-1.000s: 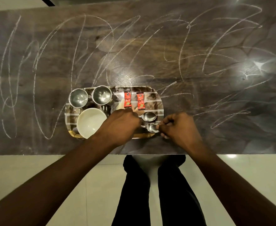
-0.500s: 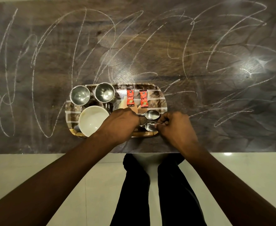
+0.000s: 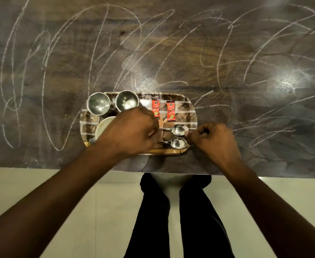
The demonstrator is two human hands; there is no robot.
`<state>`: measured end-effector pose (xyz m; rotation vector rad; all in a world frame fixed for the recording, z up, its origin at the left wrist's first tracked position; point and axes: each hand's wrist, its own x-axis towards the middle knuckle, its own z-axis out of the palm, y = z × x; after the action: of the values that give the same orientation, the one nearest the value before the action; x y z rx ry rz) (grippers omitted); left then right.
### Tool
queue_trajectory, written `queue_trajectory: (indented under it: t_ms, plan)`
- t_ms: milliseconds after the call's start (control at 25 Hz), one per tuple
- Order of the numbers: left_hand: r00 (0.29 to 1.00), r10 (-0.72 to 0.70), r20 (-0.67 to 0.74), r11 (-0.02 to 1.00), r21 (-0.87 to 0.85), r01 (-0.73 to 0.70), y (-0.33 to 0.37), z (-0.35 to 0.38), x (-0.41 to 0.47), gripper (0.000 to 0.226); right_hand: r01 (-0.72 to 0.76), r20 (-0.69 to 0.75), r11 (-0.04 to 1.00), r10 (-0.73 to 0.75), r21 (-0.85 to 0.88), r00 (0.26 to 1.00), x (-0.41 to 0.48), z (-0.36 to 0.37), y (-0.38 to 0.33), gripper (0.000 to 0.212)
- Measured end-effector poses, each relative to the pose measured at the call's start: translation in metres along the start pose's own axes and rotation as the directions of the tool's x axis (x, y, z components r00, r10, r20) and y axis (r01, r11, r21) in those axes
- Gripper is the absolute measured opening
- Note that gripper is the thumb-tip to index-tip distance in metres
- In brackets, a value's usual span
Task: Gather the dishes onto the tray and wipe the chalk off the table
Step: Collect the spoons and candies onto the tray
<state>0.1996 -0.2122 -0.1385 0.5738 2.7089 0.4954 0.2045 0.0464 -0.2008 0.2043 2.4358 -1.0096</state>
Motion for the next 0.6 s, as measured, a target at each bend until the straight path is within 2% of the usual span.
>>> queue_trajectory:
  t_ms: [40,80,120,160,200,240,280,360,440,520,600]
  plan:
    - [0.973,-0.063,-0.223,0.994,-0.105,0.040,-0.012,-0.013,-0.009,0.024,-0.012,-0.033,1.000,0.013,0.008,0.999,0.002,-0.006,0.001,0.025]
    - [0.879,-0.185,-0.438,0.969,-0.232,0.088,-0.028,-0.027,-0.019,0.022,-0.023,-0.064,1.000,0.023,0.013,0.998,0.006,-0.010,0.003,0.025]
    - [0.740,-0.348,-0.576,0.914,-0.385,0.130,-0.047,-0.038,-0.032,0.021,-0.034,-0.086,0.999,0.035,0.014,0.996,0.009,-0.014,0.003,0.025]
    - [0.597,-0.514,-0.617,0.828,-0.538,0.158,-0.067,-0.046,-0.046,0.021,-0.045,-0.094,0.999,0.046,0.017,0.995,0.013,-0.015,0.004,0.024]
    - [0.476,-0.650,-0.592,0.733,-0.655,0.187,-0.086,-0.048,-0.060,0.022,-0.055,-0.087,0.998,0.057,0.023,0.995,0.017,-0.015,0.003,0.023]
    - [0.396,-0.750,-0.530,0.641,-0.730,0.237,-0.102,-0.044,-0.072,0.023,-0.066,-0.071,0.996,0.069,0.053,0.995,0.021,-0.013,0.002,0.019]
    - [0.358,-0.826,-0.436,0.546,-0.776,0.314,-0.117,-0.035,-0.082,0.021,-0.083,-0.052,0.990,0.089,0.111,0.995,0.024,-0.011,0.000,0.014]
    - [0.370,-0.914,-0.164,0.343,-0.798,0.495,-0.139,-0.013,-0.097,0.020,-0.104,-0.009,0.975,0.108,0.195,0.994,0.029,-0.005,-0.005,0.001]
    - [0.433,-0.896,0.104,0.194,-0.784,0.590,-0.148,0.010,-0.102,0.030,-0.125,0.003,0.969,0.127,0.215,0.992,0.033,0.000,-0.007,0.009]
    - [0.472,-0.859,0.197,0.148,-0.788,0.598,-0.149,0.026,-0.101,0.034,-0.153,0.013,0.961,0.154,0.229,0.988,0.037,0.007,-0.006,0.009]
    - [0.467,-0.868,0.167,0.156,-0.802,0.577,-0.147,0.036,-0.097,0.034,-0.187,-0.004,0.949,0.195,0.254,0.981,0.039,0.013,-0.004,0.008]
